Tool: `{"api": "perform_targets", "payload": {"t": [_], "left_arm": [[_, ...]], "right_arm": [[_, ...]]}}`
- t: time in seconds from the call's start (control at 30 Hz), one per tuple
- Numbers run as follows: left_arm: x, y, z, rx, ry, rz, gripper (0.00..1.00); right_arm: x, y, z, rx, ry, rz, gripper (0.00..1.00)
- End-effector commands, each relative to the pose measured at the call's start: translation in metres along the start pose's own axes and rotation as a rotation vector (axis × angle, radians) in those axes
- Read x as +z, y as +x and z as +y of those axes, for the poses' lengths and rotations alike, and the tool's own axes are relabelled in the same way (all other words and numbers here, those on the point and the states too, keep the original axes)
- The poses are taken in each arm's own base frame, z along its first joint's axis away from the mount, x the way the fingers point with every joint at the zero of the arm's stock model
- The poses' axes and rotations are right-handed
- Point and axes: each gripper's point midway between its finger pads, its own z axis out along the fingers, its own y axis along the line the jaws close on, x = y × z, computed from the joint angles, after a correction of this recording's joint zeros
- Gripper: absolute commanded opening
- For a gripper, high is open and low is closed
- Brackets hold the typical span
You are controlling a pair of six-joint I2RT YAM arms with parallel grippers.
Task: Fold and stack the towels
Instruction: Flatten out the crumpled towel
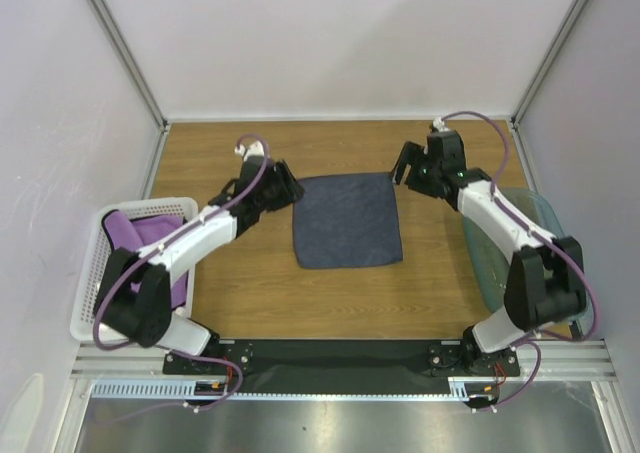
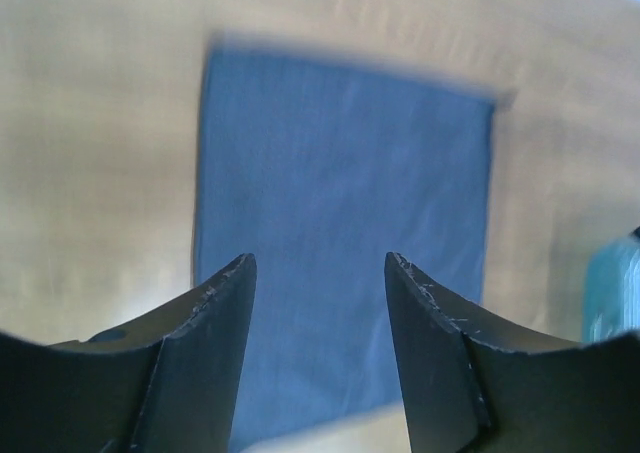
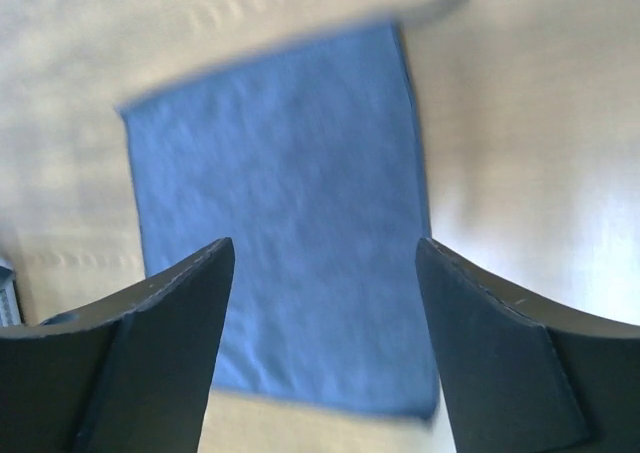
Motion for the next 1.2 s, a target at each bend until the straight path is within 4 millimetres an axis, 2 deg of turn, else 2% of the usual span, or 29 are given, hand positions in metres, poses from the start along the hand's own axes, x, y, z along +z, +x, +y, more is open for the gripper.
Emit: {"api": "perform_targets", "payload": {"t": [0.0,0.03,0.1,0.13,0.17,0.23,0.3,0.43,0.5,0.57,0.67,0.97,1.17], "left_arm": [[-0.023,0.043,0.029,-0.04,-0.112,0.06,0.6],[-0.03,0.057,0.028,-0.033,-0.118,0.084,0.61],[-0.043,0.071,0.035,-0.063,-0.133,0.088,0.61],[-0.046,0.079,0.034,-0.057,-0.131,0.09,0.6],[-0.049,0.092,0.044,-0.071,-0.151,0.106,0.6],[-0.056,0.103,0.044,-0.086,-0.143,0.117,0.6],[-0.057,0.121,0.053,-0.112,-0.157,0.141,0.59],[-0.057,0.151,0.056,-0.129,-0.162,0.192,0.54],[-0.055,0.161,0.057,-0.123,-0.166,0.21,0.52],[-0.054,0.163,0.054,-0.126,-0.163,0.215,0.51],[-0.052,0.163,0.051,-0.12,-0.163,0.206,0.5],[-0.043,0.173,0.06,-0.125,-0.206,0.217,0.42],[-0.039,0.172,0.06,-0.124,-0.214,0.208,0.36]], "right_arm": [[-0.025,0.052,-0.022,0.051,0.061,0.115,0.81],[-0.032,0.055,-0.023,0.059,0.065,0.108,0.81],[-0.048,0.064,-0.023,0.084,0.053,0.094,0.82],[-0.05,0.081,-0.033,0.096,0.077,0.121,0.82],[-0.058,0.082,-0.033,0.108,0.07,0.106,0.81],[-0.061,0.101,-0.045,0.115,0.103,0.135,0.8],[-0.066,0.112,-0.048,0.121,0.108,0.146,0.78],[-0.065,0.144,-0.062,0.133,0.134,0.202,0.74],[-0.065,0.149,-0.062,0.14,0.126,0.21,0.72],[-0.065,0.157,-0.065,0.141,0.129,0.222,0.71],[-0.064,0.158,-0.066,0.143,0.126,0.211,0.69],[-0.052,0.16,-0.066,0.169,0.124,0.201,0.65],[-0.047,0.164,-0.065,0.187,0.113,0.212,0.63]]}}
